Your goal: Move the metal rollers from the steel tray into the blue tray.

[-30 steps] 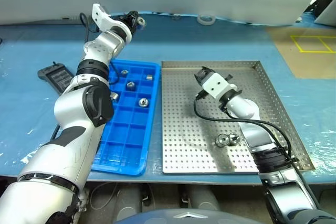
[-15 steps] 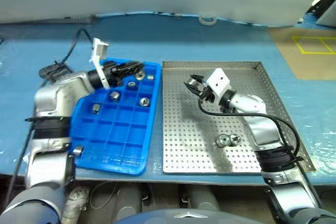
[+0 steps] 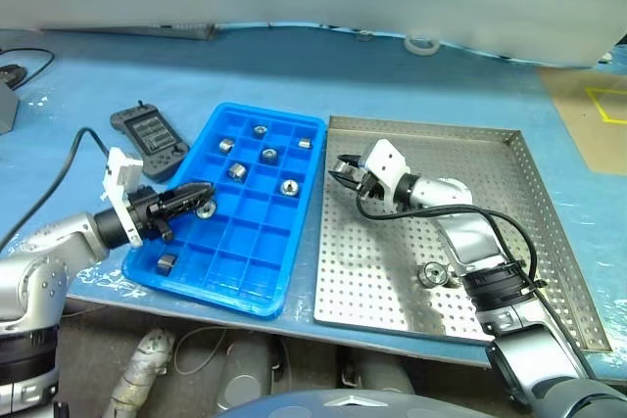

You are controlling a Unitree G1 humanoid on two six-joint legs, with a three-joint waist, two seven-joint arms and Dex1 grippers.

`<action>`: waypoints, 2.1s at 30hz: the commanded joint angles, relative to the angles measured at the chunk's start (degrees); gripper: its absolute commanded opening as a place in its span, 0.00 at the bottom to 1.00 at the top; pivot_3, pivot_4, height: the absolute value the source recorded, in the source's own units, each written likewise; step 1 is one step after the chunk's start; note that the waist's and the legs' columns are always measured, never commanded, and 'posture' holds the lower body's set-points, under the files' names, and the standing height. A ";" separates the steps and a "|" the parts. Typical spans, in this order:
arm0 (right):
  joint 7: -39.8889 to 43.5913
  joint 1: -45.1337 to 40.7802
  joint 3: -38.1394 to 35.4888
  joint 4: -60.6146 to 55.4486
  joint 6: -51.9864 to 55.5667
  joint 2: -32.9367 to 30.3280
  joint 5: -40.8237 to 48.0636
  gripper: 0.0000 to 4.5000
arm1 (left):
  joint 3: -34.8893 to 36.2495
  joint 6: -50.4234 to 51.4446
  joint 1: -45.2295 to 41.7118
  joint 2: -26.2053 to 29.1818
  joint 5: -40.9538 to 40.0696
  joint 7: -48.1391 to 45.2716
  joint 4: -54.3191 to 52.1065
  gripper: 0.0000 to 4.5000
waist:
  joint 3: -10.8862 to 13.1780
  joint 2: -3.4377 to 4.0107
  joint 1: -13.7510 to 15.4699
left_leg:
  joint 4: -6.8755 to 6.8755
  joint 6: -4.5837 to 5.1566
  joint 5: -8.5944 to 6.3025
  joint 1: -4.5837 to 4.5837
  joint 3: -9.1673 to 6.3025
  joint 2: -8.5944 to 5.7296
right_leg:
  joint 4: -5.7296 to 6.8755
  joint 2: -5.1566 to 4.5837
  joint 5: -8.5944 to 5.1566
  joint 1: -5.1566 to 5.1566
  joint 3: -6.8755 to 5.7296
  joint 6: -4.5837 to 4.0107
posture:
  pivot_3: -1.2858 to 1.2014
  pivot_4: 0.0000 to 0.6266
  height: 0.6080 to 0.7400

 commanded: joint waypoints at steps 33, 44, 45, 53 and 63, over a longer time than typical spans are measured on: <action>-1.92 0.31 -1.25 -0.88 -4.64 -0.31 -2.57 0.27 | -3.65 -0.25 -9.20 0.42 -0.20 4.67 5.68 0.46 | -0.03 -0.09 -0.08 | 0.02 -0.17 0.11 0.30 0.00 0.08 | 0.20 0.11 0.00 0.16 0.07 0.00 | 0.52 0.24 1.00; -5.23 0.48 -1.40 -8.36 -5.45 -1.06 -4.37 0.27 | -14.26 -2.86 -29.86 -16.73 0.98 0.80 24.00 0.46 | -0.05 -0.11 -0.53 | 0.25 -0.13 0.11 0.29 0.00 0.07 | 0.26 0.10 0.01 0.25 0.09 -0.02 | 0.48 0.24 1.00; -5.36 0.48 -1.02 -9.50 -5.69 -1.38 -5.11 0.27 | -15.46 -3.31 -31.53 -18.27 1.54 -0.17 26.21 0.46 | -0.05 -0.12 -0.73 | 0.25 -0.11 0.10 0.27 0.00 0.07 | 0.25 0.10 0.01 0.22 0.09 -0.01 | 0.48 0.24 1.00; -4.95 -0.36 -0.47 -14.53 -3.83 -2.33 -6.62 0.27 | -19.22 -8.37 -41.64 -25.89 5.83 -6.58 40.56 0.46 | -0.06 -0.14 -3.20 | 0.39 0.27 0.09 0.04 0.00 0.09 | 0.22 0.09 0.02 0.11 0.07 -0.01 | 0.45 0.24 1.00; -5.02 -0.12 -0.54 -16.07 -3.22 -3.20 -7.95 0.27 | -21.92 -9.58 -44.15 -28.48 9.44 -12.54 45.04 0.46 | -0.06 -0.14 -4.10 | 0.50 0.35 0.05 0.02 0.00 0.13 | 0.23 0.10 0.02 0.13 0.06 -0.02 | 0.43 0.24 1.00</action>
